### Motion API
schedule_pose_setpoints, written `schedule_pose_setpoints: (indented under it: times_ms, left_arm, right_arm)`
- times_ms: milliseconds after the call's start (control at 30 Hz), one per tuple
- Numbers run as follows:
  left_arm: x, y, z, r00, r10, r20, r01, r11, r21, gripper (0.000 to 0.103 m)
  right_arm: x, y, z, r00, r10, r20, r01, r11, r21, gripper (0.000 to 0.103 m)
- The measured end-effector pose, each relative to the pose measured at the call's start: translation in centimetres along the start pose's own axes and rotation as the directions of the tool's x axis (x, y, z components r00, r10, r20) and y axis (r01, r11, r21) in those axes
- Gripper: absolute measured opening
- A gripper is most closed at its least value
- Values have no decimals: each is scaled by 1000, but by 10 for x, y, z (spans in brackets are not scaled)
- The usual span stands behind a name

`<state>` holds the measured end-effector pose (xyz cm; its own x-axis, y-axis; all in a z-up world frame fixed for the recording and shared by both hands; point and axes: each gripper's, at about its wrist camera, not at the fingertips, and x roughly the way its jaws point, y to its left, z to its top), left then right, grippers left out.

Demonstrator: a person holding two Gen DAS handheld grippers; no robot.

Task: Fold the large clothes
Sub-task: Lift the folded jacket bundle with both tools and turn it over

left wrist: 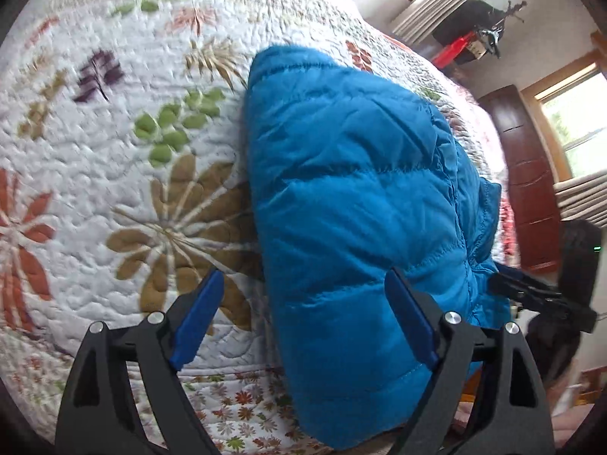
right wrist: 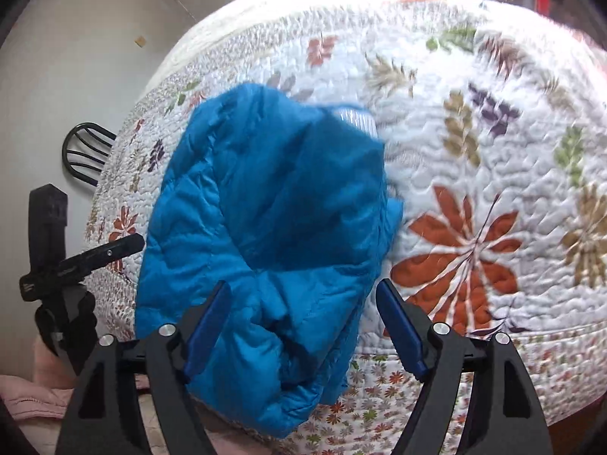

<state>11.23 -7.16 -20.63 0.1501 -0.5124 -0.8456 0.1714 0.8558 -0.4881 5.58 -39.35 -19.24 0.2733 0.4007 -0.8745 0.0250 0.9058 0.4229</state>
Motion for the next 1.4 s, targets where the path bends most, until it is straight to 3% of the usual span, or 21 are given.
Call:
schedule_pose_setpoints:
  times_ms: [167, 233, 300, 433, 600, 700, 867, 1000, 1233, 1400]
  left_arm:
    - [29, 9, 0, 984, -166, -61, 165, 986, -14, 90]
    - [42, 9, 1, 967, -240, -86, 240, 971, -13, 92]
    - [55, 9, 2, 952, -292, -98, 291, 956, -19, 96]
    - [72, 9, 1, 919, -380, -105, 376, 925, -51, 93]
    - [63, -1, 0, 914, -400, -66, 400, 916, -19, 70]
    - [50, -8, 3, 910, -413, -34, 413, 911, 1, 63]
    - [15, -10, 20, 909, -412, 64, 410, 911, 41, 62]
    - [-20, 6, 46, 914, -376, 151, 370, 927, 65, 62]
    - [-66, 62, 112, 913, -303, 275, 304, 952, 40, 62]
    - [-78, 103, 157, 910, -273, 313, 279, 960, 27, 62]
  right_arm:
    - [31, -17, 1, 989, 142, -40, -139, 988, 70, 89]
    - [42, -21, 1, 980, 194, -45, -190, 978, 86, 92]
    - [54, -28, 1, 961, 271, -56, -262, 956, 133, 93]
    - [69, -34, -3, 916, 397, -56, -380, 904, 199, 85]
    - [54, -24, -2, 912, 411, -19, -403, 902, 153, 55]
    - [42, -10, 1, 914, 405, 9, -403, 909, 103, 49]
    - [26, 36, 28, 913, 405, 41, -405, 914, -5, 48]
    - [36, 81, 72, 904, 427, 30, -423, 902, -92, 48]
    - [80, 170, 170, 902, 431, -6, -422, 879, -220, 48]
    - [124, 210, 226, 903, 428, -20, -420, 875, -240, 48]
